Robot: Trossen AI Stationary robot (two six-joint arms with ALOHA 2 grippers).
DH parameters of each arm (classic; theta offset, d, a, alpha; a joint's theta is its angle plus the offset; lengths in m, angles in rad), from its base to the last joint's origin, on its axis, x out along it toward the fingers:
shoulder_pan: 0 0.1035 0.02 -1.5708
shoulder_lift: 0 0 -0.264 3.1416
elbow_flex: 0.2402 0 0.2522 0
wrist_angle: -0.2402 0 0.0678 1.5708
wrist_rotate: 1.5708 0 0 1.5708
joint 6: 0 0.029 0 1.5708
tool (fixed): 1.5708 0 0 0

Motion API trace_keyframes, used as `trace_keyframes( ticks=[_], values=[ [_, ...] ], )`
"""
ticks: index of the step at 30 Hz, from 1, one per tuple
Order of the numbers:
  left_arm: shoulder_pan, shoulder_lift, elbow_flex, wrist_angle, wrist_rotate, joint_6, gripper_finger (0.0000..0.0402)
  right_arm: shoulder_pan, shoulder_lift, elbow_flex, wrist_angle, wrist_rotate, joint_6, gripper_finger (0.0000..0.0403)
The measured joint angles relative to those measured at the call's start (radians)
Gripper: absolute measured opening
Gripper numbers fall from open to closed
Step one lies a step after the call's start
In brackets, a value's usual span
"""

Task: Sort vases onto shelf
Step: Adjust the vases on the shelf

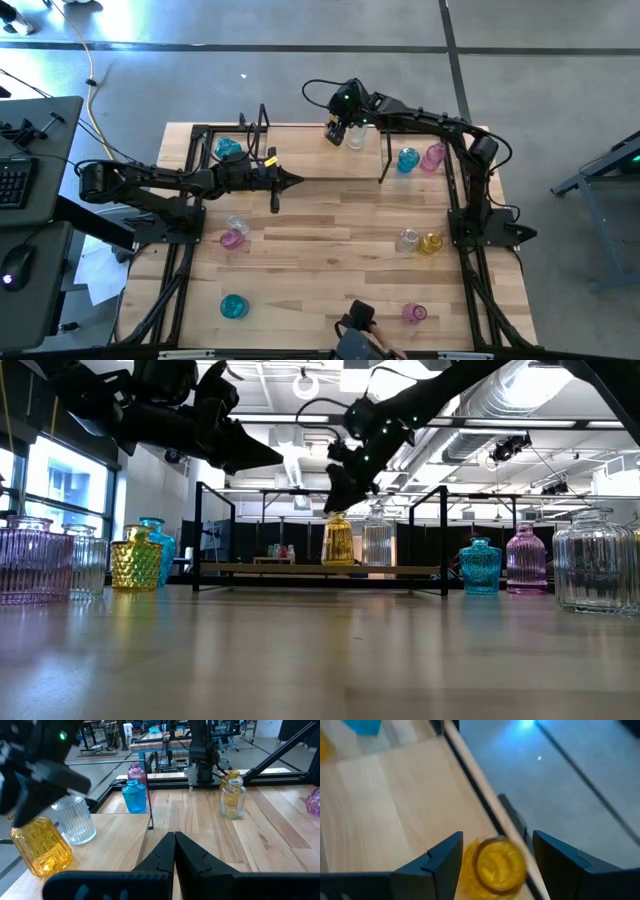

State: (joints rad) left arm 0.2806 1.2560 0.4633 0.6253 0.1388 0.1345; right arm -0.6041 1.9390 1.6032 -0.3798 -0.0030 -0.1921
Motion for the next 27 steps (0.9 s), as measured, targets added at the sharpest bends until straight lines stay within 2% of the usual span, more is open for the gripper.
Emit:
trace_keyframes(
  ticks=[7, 13, 19, 27],
  values=[
    [0.000, 0.000, 0.000, -0.001, 0.000, 0.000, 0.0000, 0.003, -0.083, 0.000, -0.029, 0.025, -0.015, 0.0220],
    [0.000, 0.000, 0.000, -0.010, 0.000, 0.000, 0.0000, -0.005, -0.185, 0.000, -0.218, 0.115, -0.033, 0.0220],
    [0.000, 0.000, 0.000, -0.009, 0.000, 0.000, 0.0000, -0.057, -0.194, -0.001, -0.372, 0.111, 0.019, 0.0220],
    [0.000, 0.000, 0.000, -0.005, 0.000, 0.006, 0.0000, -0.071, -0.185, -0.036, -0.337, 0.071, 0.035, 0.0220]
  ],
)
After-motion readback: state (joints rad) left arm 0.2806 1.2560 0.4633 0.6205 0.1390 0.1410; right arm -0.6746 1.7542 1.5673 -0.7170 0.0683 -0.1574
